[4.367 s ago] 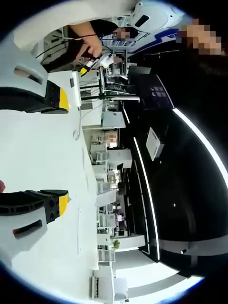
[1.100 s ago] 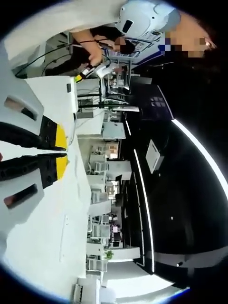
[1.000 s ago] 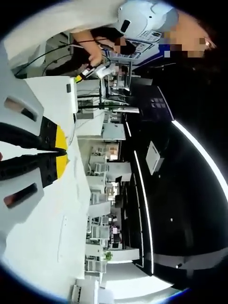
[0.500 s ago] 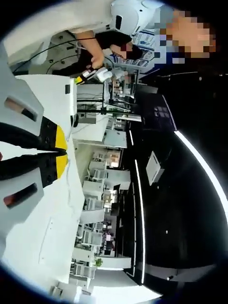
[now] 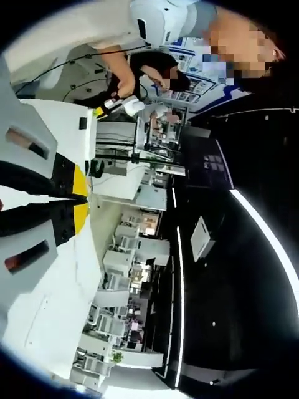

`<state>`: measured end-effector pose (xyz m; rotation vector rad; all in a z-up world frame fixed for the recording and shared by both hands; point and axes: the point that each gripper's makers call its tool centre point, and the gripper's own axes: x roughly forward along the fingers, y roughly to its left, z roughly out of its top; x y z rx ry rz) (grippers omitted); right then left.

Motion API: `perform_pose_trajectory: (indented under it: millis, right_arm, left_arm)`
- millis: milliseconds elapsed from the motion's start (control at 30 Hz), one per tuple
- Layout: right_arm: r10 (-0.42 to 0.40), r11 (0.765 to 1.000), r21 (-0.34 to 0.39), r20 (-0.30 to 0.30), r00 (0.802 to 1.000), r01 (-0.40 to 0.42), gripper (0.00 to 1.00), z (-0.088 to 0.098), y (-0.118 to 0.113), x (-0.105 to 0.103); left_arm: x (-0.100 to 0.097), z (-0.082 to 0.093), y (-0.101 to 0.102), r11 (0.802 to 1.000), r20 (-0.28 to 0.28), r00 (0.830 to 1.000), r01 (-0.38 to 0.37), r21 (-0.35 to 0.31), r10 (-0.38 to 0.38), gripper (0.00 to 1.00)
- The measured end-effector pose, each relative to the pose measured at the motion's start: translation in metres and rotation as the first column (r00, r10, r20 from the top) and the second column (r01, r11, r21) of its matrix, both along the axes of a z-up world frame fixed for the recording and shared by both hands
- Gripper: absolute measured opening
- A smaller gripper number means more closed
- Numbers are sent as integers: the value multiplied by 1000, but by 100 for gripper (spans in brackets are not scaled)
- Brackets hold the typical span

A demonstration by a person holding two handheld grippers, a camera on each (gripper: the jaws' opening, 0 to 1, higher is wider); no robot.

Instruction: Pick up the power strip scattered on the table, fix it on the side mounting bracket of the table, and press the switch

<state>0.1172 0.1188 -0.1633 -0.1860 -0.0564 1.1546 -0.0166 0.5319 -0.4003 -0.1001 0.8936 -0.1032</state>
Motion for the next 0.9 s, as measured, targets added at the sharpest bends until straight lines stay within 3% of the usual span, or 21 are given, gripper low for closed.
perform_pose_trajectory:
  millis: [133, 567, 700, 900]
  right_arm:
    - [50, 999, 15, -9, 999, -50, 0, 16, 18, 4]
    - [144, 989, -48, 10, 990, -143, 0, 32, 71, 8]
    - [170, 983, -67, 8, 985, -170, 0, 34, 88, 9]
    - [216, 963, -158, -30, 976, -218, 0, 24, 124, 16]
  left_arm:
    - [0, 0, -1, 1000, 9, 1000, -1, -2, 1, 31]
    - [0, 0, 0, 1000, 12, 1000, 7, 3, -7, 31]
    - [0, 0, 0, 1000, 7, 1000, 2, 3, -2, 31]
    - [0, 0, 1, 1000, -4, 1000, 3, 6, -3, 31]
